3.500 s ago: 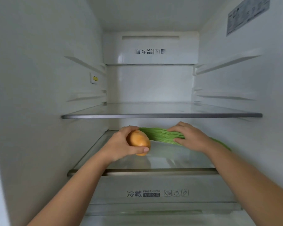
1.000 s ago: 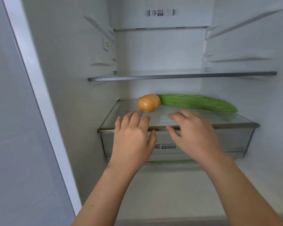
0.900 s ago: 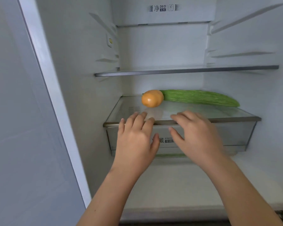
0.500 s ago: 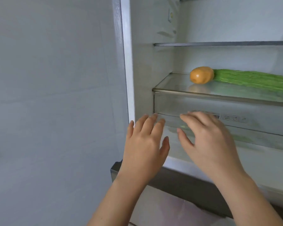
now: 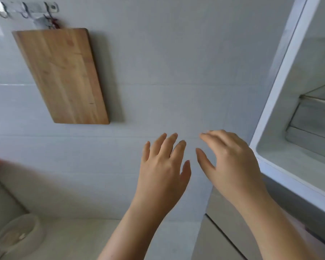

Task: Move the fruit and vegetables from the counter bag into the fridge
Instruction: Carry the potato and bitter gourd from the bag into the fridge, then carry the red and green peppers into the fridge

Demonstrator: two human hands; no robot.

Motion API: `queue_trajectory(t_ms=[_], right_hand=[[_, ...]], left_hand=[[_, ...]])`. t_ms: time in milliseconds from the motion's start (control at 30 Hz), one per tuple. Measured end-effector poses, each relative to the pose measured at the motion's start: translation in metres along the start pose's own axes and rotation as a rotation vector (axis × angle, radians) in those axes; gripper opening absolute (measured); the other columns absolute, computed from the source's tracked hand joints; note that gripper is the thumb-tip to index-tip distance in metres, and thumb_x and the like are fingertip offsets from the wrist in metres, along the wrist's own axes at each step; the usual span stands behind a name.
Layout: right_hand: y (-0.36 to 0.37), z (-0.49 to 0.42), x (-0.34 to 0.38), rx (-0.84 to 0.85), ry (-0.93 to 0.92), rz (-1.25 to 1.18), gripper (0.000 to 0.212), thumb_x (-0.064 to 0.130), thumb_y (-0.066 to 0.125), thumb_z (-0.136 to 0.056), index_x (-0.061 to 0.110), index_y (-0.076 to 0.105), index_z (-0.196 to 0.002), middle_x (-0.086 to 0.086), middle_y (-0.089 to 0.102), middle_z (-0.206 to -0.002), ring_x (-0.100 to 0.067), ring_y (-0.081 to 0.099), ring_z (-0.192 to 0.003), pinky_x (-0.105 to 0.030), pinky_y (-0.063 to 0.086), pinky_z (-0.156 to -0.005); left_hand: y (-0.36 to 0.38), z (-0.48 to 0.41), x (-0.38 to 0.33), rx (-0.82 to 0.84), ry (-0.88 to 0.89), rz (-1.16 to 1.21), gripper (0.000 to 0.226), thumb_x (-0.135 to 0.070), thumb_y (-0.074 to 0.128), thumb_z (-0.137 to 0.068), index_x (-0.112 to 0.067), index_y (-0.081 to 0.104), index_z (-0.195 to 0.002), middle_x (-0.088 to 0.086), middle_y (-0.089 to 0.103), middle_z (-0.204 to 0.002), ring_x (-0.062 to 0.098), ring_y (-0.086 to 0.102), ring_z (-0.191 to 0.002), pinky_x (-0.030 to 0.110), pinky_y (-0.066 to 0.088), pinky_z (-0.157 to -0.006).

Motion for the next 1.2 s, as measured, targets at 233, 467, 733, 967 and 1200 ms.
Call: queue_trajectory(t_ms=[233,467,733,967,1200], right_hand=[[0.048,-0.008,0.163,0.053,-0.191,-0.230,0.044,0.035,0.041,-0.083,0.006,0.068,-0.102,-0.011,0.069,-0.096,-0.030,0.065,-0.086,-0.039,0.051,-0.076],[0.076,0.017,0.370,0.123,-0.400,-0.460,0.043,0.035,0.042,-0.081,0.008,0.068,-0.101,-0.009,0.069,-0.096,-0.029,0.064,-0.086,-0.039,0.051,-0.074],[0.066,0.070,0.581,0.138,-0.667,-0.743,0.042,0.034,0.045,-0.078,0.007,0.069,-0.101,-0.007,0.069,-0.092,-0.028,0.065,-0.082,-0.038,0.053,-0.072],[0.049,0.138,0.725,0.234,-0.861,-0.951,0.044,0.036,0.044,-0.079,0.009,0.067,-0.104,-0.008,0.068,-0.098,-0.028,0.064,-0.088,-0.044,0.051,-0.080],[0.049,0.181,0.835,0.320,-1.002,-1.126,0.045,0.037,0.043,-0.079,0.009,0.068,-0.104,-0.007,0.069,-0.098,-0.027,0.065,-0.090,-0.043,0.052,-0.081]], left_hand=[[-0.100,0.070,0.125,-0.025,-0.234,-0.222,0.041,-0.033,0.042,-0.081,-0.010,0.064,-0.108,0.010,0.061,-0.121,0.030,0.054,-0.116,0.052,0.040,-0.094],[-0.230,0.183,0.241,-0.066,-0.464,-0.445,0.040,-0.034,0.043,-0.080,-0.011,0.064,-0.107,0.008,0.063,-0.118,0.030,0.056,-0.113,0.053,0.041,-0.093],[-0.377,0.323,0.320,-0.153,-0.747,-0.706,0.041,-0.035,0.043,-0.079,-0.012,0.064,-0.106,0.008,0.063,-0.117,0.029,0.057,-0.112,0.053,0.040,-0.094],[-0.472,0.442,0.341,-0.189,-0.995,-0.925,0.041,-0.033,0.043,-0.079,-0.013,0.066,-0.105,0.007,0.063,-0.117,0.029,0.057,-0.111,0.054,0.039,-0.093],[-0.526,0.518,0.374,-0.216,-1.188,-1.069,0.043,-0.034,0.043,-0.078,-0.010,0.066,-0.105,0.011,0.064,-0.115,0.031,0.058,-0.109,0.055,0.040,-0.091]])
Point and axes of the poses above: each hand's wrist, its own z-axis away from the middle knuckle, its own y-axis out of the palm, x = y × z, the point moved 10 cm from there along -z, towards the middle knuckle
